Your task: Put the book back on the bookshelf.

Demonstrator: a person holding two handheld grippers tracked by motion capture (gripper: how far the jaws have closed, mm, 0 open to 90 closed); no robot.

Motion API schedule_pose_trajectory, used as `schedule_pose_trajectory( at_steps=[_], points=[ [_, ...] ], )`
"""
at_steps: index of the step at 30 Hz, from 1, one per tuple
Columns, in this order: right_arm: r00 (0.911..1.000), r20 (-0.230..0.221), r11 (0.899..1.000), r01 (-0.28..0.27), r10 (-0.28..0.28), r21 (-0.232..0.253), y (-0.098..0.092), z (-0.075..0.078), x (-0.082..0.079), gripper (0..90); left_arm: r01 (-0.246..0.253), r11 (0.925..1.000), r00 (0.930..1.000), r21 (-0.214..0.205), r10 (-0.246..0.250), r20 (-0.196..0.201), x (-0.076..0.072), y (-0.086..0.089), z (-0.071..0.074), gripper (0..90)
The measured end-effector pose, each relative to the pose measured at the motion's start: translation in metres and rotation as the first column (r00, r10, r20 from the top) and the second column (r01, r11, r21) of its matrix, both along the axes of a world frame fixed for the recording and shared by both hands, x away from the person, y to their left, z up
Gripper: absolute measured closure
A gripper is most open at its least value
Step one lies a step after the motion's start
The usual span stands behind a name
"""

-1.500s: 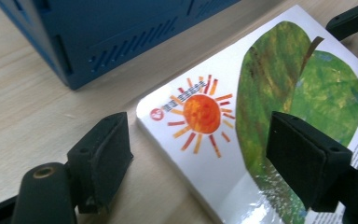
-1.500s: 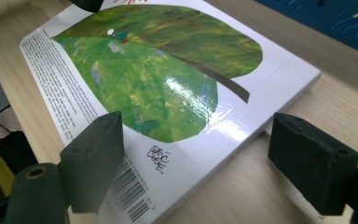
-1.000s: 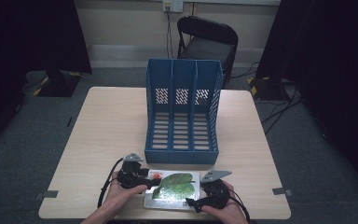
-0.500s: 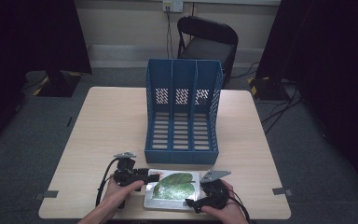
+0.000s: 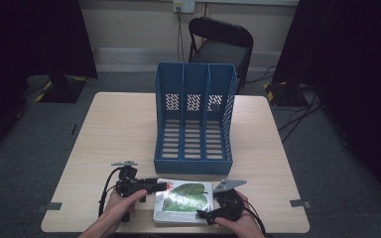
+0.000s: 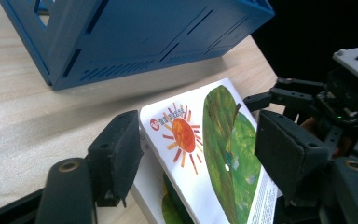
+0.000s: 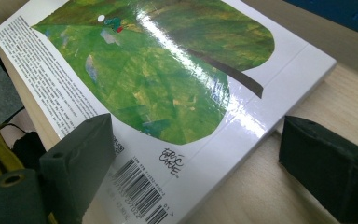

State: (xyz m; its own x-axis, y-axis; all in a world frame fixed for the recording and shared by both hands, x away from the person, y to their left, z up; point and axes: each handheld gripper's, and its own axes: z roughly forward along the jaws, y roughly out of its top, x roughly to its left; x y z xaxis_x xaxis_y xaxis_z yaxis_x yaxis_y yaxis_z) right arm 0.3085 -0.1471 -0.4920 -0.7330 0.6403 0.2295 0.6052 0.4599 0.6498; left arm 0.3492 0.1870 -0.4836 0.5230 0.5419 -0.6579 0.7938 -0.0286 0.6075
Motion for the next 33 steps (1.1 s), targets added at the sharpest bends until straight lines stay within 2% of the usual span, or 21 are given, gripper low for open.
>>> schedule_pose_trajectory(
  at_steps=[5, 9, 18, 22, 25, 27, 29, 33],
  points=[
    [1.0000, -0.007, 1.000, 0.005, -0.005, 0.003, 0.000, 0.000, 0.001, 9.9, -0.002, 1.0000, 1.0000, 0.000, 0.002, 0.004, -0.001, 0.000, 0.001, 31.3],
    [0.9998, -0.016, 1.000, 0.006, -0.006, 0.010, 0.000, 0.001, 0.002, 9.9, -0.006, 0.9991, 0.9999, -0.043, 0.006, -0.009, -0.002, 0.003, 0.004, 31.4],
    [0.9998, -0.018, 1.000, 0.011, -0.011, 0.006, 0.000, 0.001, 0.001, 9.9, -0.045, 0.9951, 0.9978, -0.088, 0.040, -0.053, -0.002, 0.002, -0.001, 30.2],
    [0.9996, -0.026, 1.000, 0.007, -0.007, 0.003, -0.001, 0.002, 0.000, 9.9, -0.042, 0.9934, 0.9985, -0.107, 0.038, -0.040, -0.002, 0.002, 0.000, 30.1],
    [0.9996, -0.027, 1.000, -0.008, 0.009, 0.001, -0.003, 0.004, -0.001, 10.2, -0.020, 0.9921, 0.9993, -0.124, 0.016, -0.033, -0.002, 0.001, 0.001, 31.3],
    [0.9995, -0.023, 1.000, -0.021, 0.021, 0.013, -0.006, 0.005, -0.003, 12.9, 0.020, 0.9885, 0.9989, -0.150, -0.026, -0.039, -0.003, -0.004, 0.000, 35.6],
    [0.9990, -0.032, 0.999, -0.032, 0.032, 0.015, -0.007, 0.005, -0.005, 12.8, 0.036, 0.9917, 0.9987, -0.124, -0.040, -0.032, -0.005, -0.011, 0.000, 32.6],
    [0.9989, -0.029, 0.999, -0.036, 0.036, 0.009, -0.006, 0.005, -0.007, 11.3, 0.072, 0.9932, 0.9970, -0.091, -0.075, -0.020, -0.006, -0.018, 0.002, 34.9]
  ],
)
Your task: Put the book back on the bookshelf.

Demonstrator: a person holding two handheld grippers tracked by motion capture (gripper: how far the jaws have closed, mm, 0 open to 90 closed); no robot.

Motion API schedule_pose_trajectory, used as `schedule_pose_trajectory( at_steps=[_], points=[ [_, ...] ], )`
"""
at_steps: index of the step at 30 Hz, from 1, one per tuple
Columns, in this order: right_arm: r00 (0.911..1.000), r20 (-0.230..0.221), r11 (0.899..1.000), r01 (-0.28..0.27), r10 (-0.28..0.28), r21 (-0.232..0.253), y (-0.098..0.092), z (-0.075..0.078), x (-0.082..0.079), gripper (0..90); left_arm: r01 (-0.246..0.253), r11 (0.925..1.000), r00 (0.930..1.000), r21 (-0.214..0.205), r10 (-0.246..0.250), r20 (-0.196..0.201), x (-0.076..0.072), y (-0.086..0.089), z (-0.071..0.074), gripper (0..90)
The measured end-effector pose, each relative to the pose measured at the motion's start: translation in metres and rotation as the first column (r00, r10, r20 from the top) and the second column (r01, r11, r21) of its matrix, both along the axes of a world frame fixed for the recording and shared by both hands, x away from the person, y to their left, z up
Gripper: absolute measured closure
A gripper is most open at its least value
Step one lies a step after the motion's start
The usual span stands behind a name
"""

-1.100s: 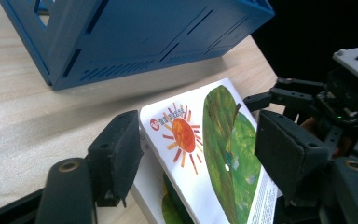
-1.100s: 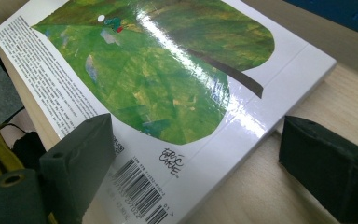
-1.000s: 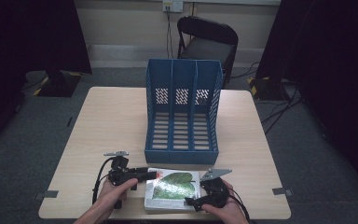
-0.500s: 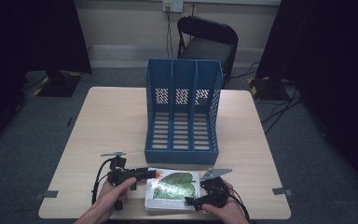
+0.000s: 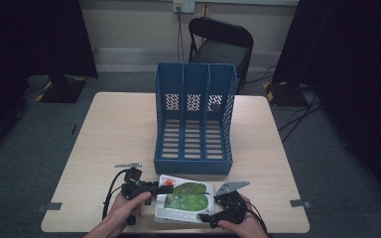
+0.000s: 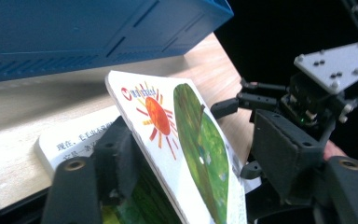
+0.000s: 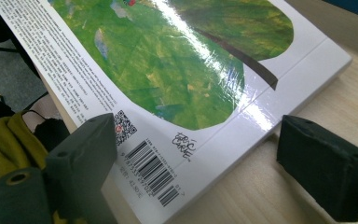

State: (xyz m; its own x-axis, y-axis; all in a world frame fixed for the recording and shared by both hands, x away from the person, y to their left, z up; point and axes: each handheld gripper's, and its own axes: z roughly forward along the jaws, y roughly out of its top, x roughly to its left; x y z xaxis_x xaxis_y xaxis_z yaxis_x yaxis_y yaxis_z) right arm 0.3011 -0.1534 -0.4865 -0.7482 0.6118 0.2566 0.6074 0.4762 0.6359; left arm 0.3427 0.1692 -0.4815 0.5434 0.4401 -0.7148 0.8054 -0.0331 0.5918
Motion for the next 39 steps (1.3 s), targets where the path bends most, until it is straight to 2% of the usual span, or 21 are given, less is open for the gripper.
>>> schedule_pose_trajectory(
  at_steps=[5, 8, 12, 15, 18, 21, 26, 32, 34, 37, 39],
  points=[
    [1.0000, 0.004, 1.000, 0.005, -0.005, 0.007, 0.002, -0.001, 0.001, 10.5, 0.017, 0.9982, 0.9998, 0.058, -0.017, 0.002, 0.000, -0.002, -0.001, 39.2],
    [1.0000, 0.005, 1.000, 0.006, -0.006, 0.011, 0.003, -0.001, 0.001, 10.2, 0.036, 0.9981, 0.9993, 0.050, -0.036, -0.008, 0.001, -0.004, -0.002, 43.1],
    [1.0000, 0.001, 1.000, 0.006, -0.006, 0.029, 0.005, -0.002, 0.002, 11.2, 0.067, 0.9949, 0.9977, 0.076, -0.066, -0.018, 0.001, -0.008, -0.004, 45.2],
    [0.9998, -0.002, 0.999, -0.019, 0.019, 0.045, 0.008, -0.002, 0.002, 13.8, 0.097, 0.9916, 0.9951, 0.085, -0.095, -0.027, 0.000, -0.012, -0.005, 47.1],
    [0.9985, -0.007, 0.997, -0.054, 0.054, 0.056, 0.013, -0.003, 0.000, 13.9, 0.126, 0.9870, 0.9920, 0.100, -0.125, -0.015, 0.000, -0.016, -0.005, 51.0],
    [0.9975, 0.006, 0.996, -0.071, 0.070, 0.057, 0.015, -0.003, 0.000, 13.8, 0.154, 0.9811, 0.9881, 0.118, -0.153, -0.018, -0.001, -0.019, -0.005, 53.3],
    [0.9967, 0.019, 0.995, -0.080, 0.080, 0.052, 0.016, -0.003, 0.000, 14.3, 0.164, 0.9781, 0.9864, 0.128, -0.163, -0.020, -0.001, -0.019, -0.005, 60.8],
    [0.9971, 0.020, 0.996, -0.075, 0.074, 0.049, 0.014, -0.002, 0.002, 17.0, 0.177, 0.9759, 0.9840, 0.127, -0.178, -0.002, -0.002, -0.019, -0.004, 64.8],
    [0.9975, 0.017, 0.996, -0.069, 0.068, 0.049, 0.014, -0.002, 0.003, 17.4, 0.179, 0.9738, 0.9833, 0.140, -0.182, 0.007, -0.003, -0.019, -0.002, 65.9],
    [0.9984, 0.021, 0.998, -0.053, 0.052, 0.045, 0.011, -0.001, 0.005, 18.3, 0.190, 0.9731, 0.9800, 0.130, -0.196, 0.036, -0.005, -0.020, 0.000, 68.6],
    [0.9991, 0.016, 0.998, -0.041, 0.040, 0.052, 0.009, 0.000, 0.006, 19.4, 0.196, 0.9703, 0.9767, 0.142, -0.206, 0.060, -0.006, -0.022, 0.003, 69.4]
  ],
)
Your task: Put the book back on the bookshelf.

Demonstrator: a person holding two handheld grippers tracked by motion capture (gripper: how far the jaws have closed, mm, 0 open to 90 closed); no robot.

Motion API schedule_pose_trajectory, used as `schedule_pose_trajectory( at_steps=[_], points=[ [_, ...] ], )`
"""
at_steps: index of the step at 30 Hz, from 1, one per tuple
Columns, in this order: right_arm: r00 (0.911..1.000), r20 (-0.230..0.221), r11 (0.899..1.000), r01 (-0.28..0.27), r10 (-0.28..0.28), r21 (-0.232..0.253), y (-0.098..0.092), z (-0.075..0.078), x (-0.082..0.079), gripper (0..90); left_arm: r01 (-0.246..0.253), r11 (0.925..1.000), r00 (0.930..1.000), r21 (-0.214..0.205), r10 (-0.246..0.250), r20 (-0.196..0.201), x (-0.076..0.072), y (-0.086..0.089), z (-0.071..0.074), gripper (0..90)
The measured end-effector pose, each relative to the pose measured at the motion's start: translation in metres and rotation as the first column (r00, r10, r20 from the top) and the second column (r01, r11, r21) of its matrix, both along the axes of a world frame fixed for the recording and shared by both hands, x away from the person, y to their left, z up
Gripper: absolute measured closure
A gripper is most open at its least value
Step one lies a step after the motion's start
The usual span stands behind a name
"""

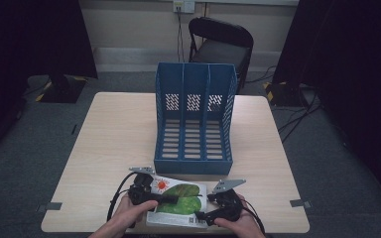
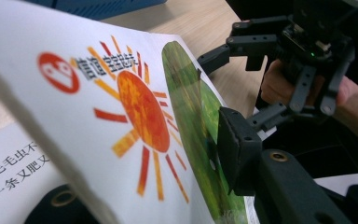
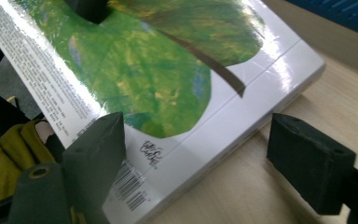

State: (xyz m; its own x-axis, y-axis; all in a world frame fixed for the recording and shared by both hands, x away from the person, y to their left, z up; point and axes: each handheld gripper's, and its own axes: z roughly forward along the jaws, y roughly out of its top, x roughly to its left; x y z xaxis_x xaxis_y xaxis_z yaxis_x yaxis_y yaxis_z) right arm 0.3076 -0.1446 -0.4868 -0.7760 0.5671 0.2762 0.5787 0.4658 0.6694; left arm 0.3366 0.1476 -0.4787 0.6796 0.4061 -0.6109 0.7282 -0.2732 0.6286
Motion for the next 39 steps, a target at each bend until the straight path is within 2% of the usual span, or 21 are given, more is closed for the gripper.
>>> schedule_pose_trajectory(
  at_steps=[5, 9, 13, 18, 22, 26, 27, 30, 32, 34, 35, 39],
  points=[
    [1.0000, 0.001, 1.000, 0.009, -0.009, 0.002, -0.003, 0.002, 0.002, 21.0, 0.015, 0.9999, 0.9990, 0.007, -0.015, 0.042, -0.002, -0.002, 0.003, 69.4],
    [0.9995, 0.006, 0.999, 0.030, -0.030, 0.014, -0.008, 0.005, 0.005, 21.2, 0.040, 0.9991, 0.9952, 0.015, -0.041, 0.089, -0.005, -0.004, 0.007, 69.5],
    [0.9992, 0.006, 0.999, 0.041, -0.041, 0.022, -0.010, 0.006, 0.006, 18.7, 0.053, 0.9986, 0.9890, 0.007, -0.053, 0.138, -0.008, -0.010, 0.011, 70.8],
    [0.9976, 0.002, 0.996, 0.069, -0.069, 0.062, -0.019, 0.010, 0.010, 19.1, 0.084, 0.9962, 0.9738, 0.024, -0.087, 0.210, -0.015, -0.015, 0.017, 71.2],
    [0.9970, -0.023, 0.994, 0.076, -0.074, 0.075, -0.020, 0.009, 0.012, 17.5, 0.098, 0.9949, 0.9688, 0.026, -0.101, 0.226, -0.016, -0.015, 0.018, 71.3],
    [0.9967, -0.076, 0.992, 0.036, -0.027, 0.121, -0.018, 0.007, 0.012, 21.2, 0.128, 0.9914, 0.9620, 0.027, -0.130, 0.240, -0.017, -0.016, 0.020, 71.9],
    [0.9968, -0.076, 0.992, 0.035, -0.026, 0.123, -0.018, 0.007, 0.011, 21.4, 0.128, 0.9915, 0.9620, 0.027, -0.130, 0.240, -0.017, -0.016, 0.019, 72.0],
    [0.9973, -0.069, 0.991, 0.032, -0.023, 0.129, -0.020, 0.009, 0.010, 27.2, 0.138, 0.9901, 0.9609, 0.025, -0.140, 0.238, -0.018, -0.015, 0.019, 72.4],
    [0.9974, -0.066, 0.987, 0.037, -0.027, 0.156, -0.024, 0.011, 0.010, 33.6, 0.149, 0.9885, 0.9574, 0.024, -0.151, 0.246, -0.019, -0.015, 0.019, 72.9],
    [0.9988, -0.042, 0.984, 0.034, -0.027, 0.172, -0.027, 0.015, 0.008, 36.9, 0.149, 0.9886, 0.9556, 0.022, -0.149, 0.254, -0.019, -0.015, 0.020, 73.4],
    [0.9993, -0.016, 0.987, 0.037, -0.035, 0.159, -0.027, 0.018, 0.004, 38.0, 0.151, 0.9884, 0.9561, 0.020, -0.151, 0.251, -0.019, -0.015, 0.020, 73.4],
    [0.9992, 0.011, 0.986, 0.036, -0.039, 0.161, -0.030, 0.023, -0.001, 43.1, 0.146, 0.9891, 0.9566, 0.016, -0.146, 0.252, -0.018, -0.013, 0.020, 72.9]
  ],
)
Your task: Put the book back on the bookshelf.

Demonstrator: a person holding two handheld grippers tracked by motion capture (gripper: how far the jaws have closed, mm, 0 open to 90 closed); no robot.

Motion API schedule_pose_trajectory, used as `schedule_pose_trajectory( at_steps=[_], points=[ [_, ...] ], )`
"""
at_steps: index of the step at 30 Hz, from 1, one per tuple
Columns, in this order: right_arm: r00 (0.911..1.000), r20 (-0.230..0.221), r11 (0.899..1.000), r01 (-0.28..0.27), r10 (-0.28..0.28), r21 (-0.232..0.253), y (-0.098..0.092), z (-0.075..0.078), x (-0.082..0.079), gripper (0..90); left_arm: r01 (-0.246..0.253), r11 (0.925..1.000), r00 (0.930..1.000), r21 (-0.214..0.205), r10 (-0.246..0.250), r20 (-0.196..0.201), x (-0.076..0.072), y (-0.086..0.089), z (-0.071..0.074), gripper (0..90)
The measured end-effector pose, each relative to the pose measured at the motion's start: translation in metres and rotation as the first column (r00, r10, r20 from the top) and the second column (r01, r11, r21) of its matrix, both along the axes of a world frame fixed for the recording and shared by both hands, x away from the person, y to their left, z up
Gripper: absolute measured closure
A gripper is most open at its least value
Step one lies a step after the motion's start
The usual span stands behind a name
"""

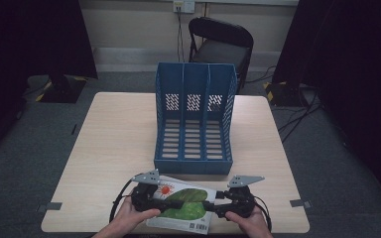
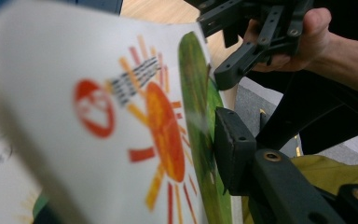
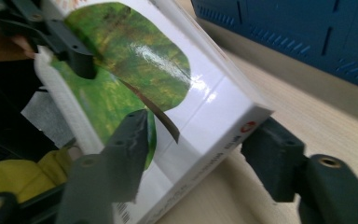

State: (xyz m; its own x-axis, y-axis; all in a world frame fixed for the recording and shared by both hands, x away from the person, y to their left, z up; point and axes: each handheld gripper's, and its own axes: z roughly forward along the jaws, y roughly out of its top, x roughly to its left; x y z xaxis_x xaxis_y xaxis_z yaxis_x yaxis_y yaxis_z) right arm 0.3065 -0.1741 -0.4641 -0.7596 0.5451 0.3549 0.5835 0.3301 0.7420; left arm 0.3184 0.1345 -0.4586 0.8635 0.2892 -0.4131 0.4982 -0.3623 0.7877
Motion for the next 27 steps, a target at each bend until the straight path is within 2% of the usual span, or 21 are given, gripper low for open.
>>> schedule_pose_trajectory(
  at_steps=[2, 9, 10, 13, 18, 23, 27],
  points=[
    [0.9999, 0.013, 0.999, -0.004, 0.004, 0.039, -0.007, 0.004, -0.001, 50.3, -0.009, 0.9999, 1.0000, -0.006, 0.009, 0.000, 0.001, 0.001, 0.000, 72.3],
    [0.9992, 0.031, 0.996, -0.029, 0.027, 0.081, -0.013, 0.012, -0.005, 57.1, -0.018, 0.9998, 0.9998, 0.006, 0.018, 0.008, 0.002, 0.003, 0.000, 68.3],
    [0.9985, 0.040, 0.993, -0.043, 0.039, 0.106, -0.014, 0.015, -0.008, 58.0, -0.016, 0.9997, 0.9997, 0.017, 0.015, 0.018, 0.002, 0.002, -0.001, 66.3],
    [0.9982, 0.052, 0.995, -0.033, 0.029, 0.091, -0.012, 0.016, -0.009, 55.8, -0.014, 0.9998, 0.9998, 0.015, 0.014, 0.013, 0.003, 0.003, -0.002, 66.3],
    [0.9974, 0.047, 0.995, -0.058, 0.055, 0.082, -0.009, 0.014, -0.009, 55.9, -0.006, 0.9999, 0.9998, 0.013, 0.006, 0.021, 0.005, 0.003, -0.003, 64.7],
    [0.9964, 0.010, 0.992, -0.084, 0.084, 0.089, -0.004, 0.008, -0.004, 56.9, 0.003, 0.9999, 0.9998, 0.011, -0.003, 0.018, 0.006, 0.003, -0.004, 63.8],
    [0.9941, 0.015, 0.993, -0.108, 0.108, 0.044, 0.010, 0.003, -0.001, 57.6, -0.009, 0.9996, 0.9998, 0.027, 0.008, 0.016, 0.006, 0.003, -0.004, 61.7]
  ],
)
